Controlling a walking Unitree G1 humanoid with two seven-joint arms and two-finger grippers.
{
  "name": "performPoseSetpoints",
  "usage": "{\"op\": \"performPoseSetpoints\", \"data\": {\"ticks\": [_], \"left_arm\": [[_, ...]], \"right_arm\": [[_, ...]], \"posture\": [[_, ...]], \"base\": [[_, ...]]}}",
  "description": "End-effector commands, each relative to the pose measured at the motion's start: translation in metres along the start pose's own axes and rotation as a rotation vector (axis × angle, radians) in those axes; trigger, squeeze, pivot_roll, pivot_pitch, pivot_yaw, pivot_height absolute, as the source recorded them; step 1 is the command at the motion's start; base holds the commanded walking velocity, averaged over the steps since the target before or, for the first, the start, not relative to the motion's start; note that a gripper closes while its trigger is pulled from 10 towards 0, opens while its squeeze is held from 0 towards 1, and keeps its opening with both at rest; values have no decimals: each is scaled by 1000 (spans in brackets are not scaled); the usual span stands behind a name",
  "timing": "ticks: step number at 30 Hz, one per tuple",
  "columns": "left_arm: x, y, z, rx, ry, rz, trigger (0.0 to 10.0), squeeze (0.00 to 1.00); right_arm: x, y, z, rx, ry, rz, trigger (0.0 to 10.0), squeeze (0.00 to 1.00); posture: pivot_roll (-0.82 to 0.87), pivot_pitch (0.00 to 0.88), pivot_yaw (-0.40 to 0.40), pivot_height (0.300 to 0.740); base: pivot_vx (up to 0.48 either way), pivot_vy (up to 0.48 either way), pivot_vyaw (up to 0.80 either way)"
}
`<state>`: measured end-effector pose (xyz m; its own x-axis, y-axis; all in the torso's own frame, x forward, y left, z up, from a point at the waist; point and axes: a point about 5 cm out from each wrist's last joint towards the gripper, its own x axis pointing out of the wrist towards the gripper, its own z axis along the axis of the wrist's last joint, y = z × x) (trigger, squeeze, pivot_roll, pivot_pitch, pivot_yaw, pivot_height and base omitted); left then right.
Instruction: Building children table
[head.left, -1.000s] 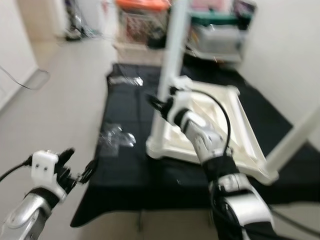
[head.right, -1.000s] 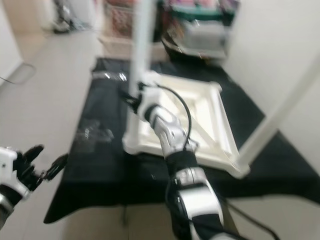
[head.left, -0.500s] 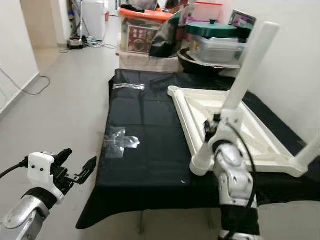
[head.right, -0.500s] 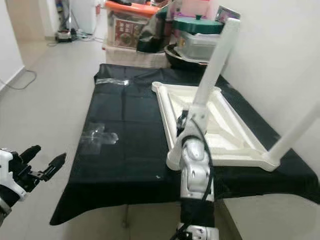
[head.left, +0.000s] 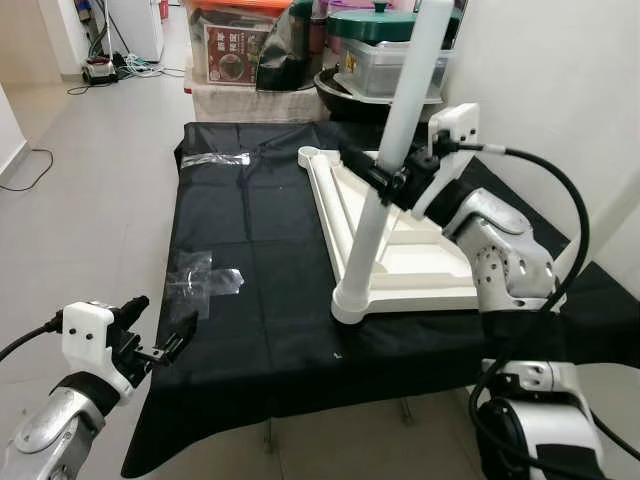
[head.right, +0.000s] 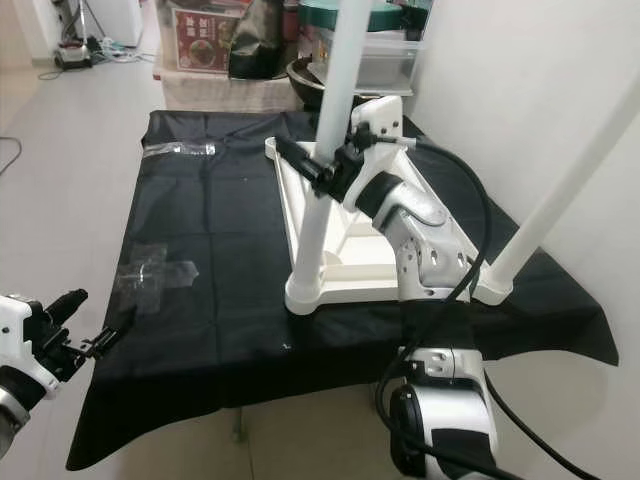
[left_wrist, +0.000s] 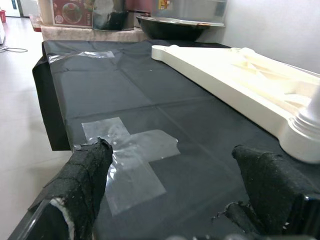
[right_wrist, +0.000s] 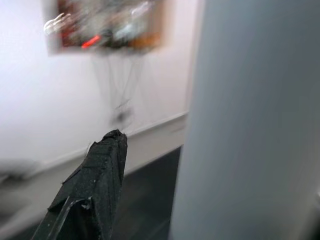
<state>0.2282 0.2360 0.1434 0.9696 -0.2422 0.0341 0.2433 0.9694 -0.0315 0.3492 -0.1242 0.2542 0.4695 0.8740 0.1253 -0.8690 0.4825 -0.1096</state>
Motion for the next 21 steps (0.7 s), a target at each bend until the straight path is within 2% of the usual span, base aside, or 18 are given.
{"op": "performPoseSetpoints", "data": {"ticks": [1,2,6,7,9,10,11,12,13,14,15,16,17,18,19,20,21], "left_arm": [[1,-1,-4,-3,15,1,10000,0],[0,-1,-4,-2,15,2,10000,0],[-1,-2,-5,-2,17,4,10000,0],[-2,-2,-5,-2,17,5,10000,0],[-2,-2,-4,-1,17,4,10000,0],[-3,-2,-4,-2,17,3,10000,0],[-3,-2,-4,-3,17,3,10000,0],[-3,-2,-4,-4,16,1,10000,0],[-3,-3,-4,-4,15,-1,10000,0],[-3,-3,-4,-4,15,-1,10000,0],[-3,-3,-4,-5,15,-2,10000,0],[-4,-3,-4,-5,14,-3,10000,0],[-4,-3,-4,-6,13,-4,10000,0],[-4,-3,-4,-6,13,-4,10000,0],[-4,-3,-4,-6,12,-4,10000,0],[-4,-4,-4,-6,11,-4,10000,0],[-4,-4,-4,-6,11,-4,10000,0]], "right_arm": [[21,35,-15,21,44,296,10000,0],[23,46,-20,14,64,391,10000,0],[29,59,-31,20,85,474,9804,0],[32,58,-35,25,86,444,4980,0],[35,56,-39,29,87,413,4980,0],[37,50,-41,30,81,335,0,0],[38,46,-43,32,78,283,0,0],[40,31,-49,33,102,70,0,0],[39,21,-54,32,123,-74,0,0],[39,21,-54,32,123,-74,0,0],[38,15,-57,29,138,-156,0,0],[33,3,-61,48,169,-335,0,0],[17,-15,-69,101,204,-613,0,0],[17,-15,-69,101,204,-613,0,0],[-13,-29,-83,148,259,-921,0,0],[-36,-35,-92,174,303,-1122,0,0],[-36,-35,-92,174,303,-1122,0,0]], "posture": [[118,0,-133,740],[122,0,-134,740],[134,0,-139,740],[134,0,-139,740],[132,0,-136,740],[129,0,-135,740],[129,0,-135,740],[119,0,-134,740],[119,0,-134,740],[119,0,-134,740],[119,0,-134,740],[112,0,-131,740],[107,0,-128,740],[107,0,-128,740],[104,0,-126,740],[103,0,-126,740],[103,0,-126,740]], "base": [[0,0,0],[0,0,0],[0,0,0],[0,0,0],[0,0,0],[0,0,0],[0,0,0],[0,0,0],[0,0,0],[0,0,0],[0,0,0],[0,0,0],[0,0,0],[0,0,0],[0,0,0],[0,0,0],[0,0,0]]}}
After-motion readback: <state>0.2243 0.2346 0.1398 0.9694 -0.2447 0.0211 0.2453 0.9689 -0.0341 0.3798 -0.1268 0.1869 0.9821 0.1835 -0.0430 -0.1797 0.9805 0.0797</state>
